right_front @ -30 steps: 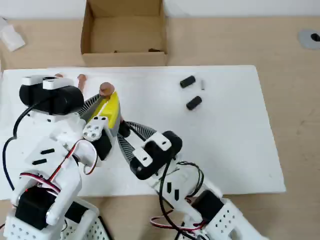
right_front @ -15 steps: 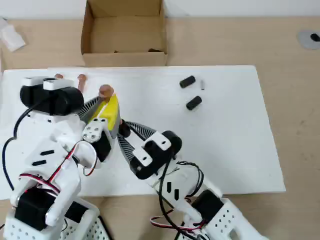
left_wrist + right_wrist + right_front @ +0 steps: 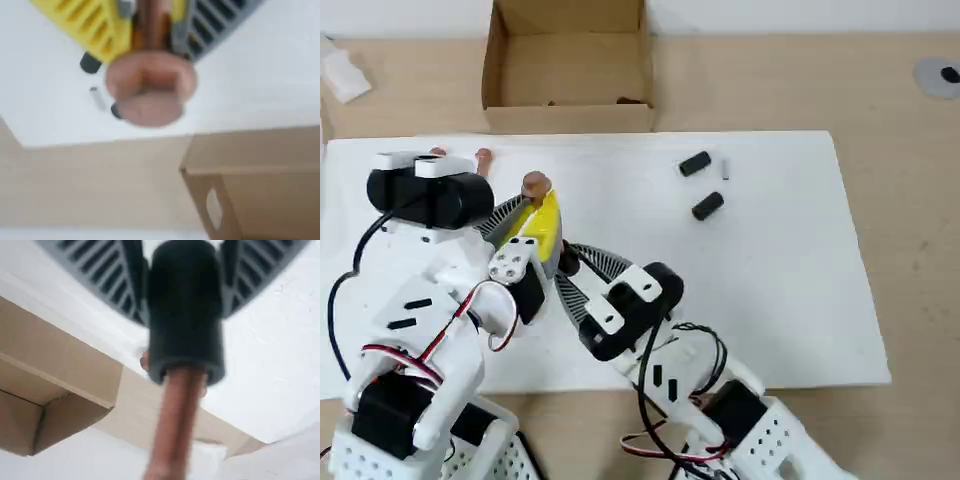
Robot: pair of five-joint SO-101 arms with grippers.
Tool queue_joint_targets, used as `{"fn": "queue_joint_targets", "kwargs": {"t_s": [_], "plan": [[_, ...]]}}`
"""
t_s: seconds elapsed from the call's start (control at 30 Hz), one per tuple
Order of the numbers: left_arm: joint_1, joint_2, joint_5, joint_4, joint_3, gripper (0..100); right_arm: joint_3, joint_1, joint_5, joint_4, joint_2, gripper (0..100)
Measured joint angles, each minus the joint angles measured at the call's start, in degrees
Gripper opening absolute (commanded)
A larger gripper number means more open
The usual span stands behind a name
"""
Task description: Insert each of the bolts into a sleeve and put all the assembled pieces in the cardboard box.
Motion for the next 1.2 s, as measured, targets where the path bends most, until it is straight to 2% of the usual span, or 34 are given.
{"fn": "queue_joint_targets", "kwargs": {"t_s": [0.33,0.53,0.77,1.0,1.2], "plan": [[0.18,-0.44,0.00,1.93,-0.09,1,0.00,0.00,0.00,0.00,0.00,0.9],[3.96,-0.53,-1.05,3.96,-0.18,1,0.00,0.35,-0.18,0.09,0.00,0.9],[4.66,-0.09,-3.52,4.22,-0.09,1,0.00,1.23,-0.26,0.09,0.00,0.9],[4.66,-0.09,-3.25,4.48,-0.09,11,0.00,1.23,-0.26,0.09,0.00,0.9],[4.66,-0.09,-3.25,8.53,-0.09,16,0.00,1.23,-0.09,0.09,0.00,0.9]]}}
